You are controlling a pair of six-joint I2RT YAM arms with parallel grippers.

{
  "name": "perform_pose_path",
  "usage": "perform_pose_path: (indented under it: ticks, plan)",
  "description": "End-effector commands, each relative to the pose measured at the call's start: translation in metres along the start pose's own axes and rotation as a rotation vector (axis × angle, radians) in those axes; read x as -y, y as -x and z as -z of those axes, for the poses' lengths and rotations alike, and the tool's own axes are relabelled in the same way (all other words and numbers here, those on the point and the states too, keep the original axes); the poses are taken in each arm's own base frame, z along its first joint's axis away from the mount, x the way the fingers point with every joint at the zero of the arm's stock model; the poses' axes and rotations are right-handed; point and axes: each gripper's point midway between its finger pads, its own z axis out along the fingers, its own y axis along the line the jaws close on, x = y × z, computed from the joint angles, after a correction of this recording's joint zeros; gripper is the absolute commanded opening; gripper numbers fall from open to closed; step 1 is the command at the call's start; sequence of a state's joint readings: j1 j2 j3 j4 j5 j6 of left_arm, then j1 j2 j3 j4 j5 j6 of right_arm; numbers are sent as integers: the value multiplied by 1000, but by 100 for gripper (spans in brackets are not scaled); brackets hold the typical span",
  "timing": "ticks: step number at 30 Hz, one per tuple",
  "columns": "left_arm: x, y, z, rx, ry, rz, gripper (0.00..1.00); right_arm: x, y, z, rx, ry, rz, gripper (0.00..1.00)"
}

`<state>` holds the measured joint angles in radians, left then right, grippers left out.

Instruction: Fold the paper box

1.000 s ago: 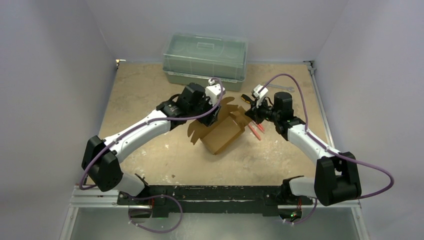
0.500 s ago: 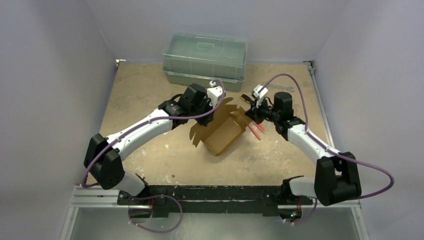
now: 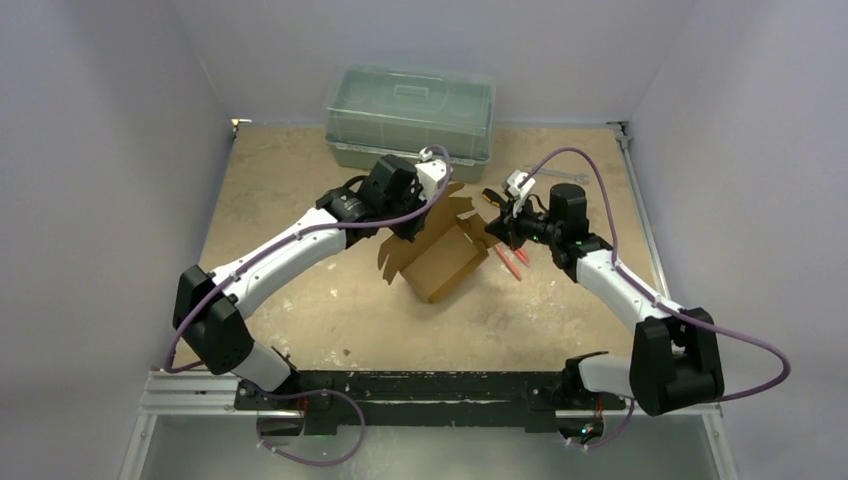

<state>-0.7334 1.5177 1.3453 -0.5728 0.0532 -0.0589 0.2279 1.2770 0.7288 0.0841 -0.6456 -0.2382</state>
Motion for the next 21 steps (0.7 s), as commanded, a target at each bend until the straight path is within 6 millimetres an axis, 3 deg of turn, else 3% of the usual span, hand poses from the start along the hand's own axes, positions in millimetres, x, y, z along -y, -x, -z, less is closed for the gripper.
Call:
perform_pose_path:
  ticks: [1,12,21]
  plan:
    - [-7,34,10,61,48,-23,0,-8,30,4,72,42,29,0]
    - [-21,74,31,89,166,-203,0,6,54,-9,209,-9,59,0]
    - [-6,82,38,111,275,-401,0,21,53,-26,295,-130,30,0]
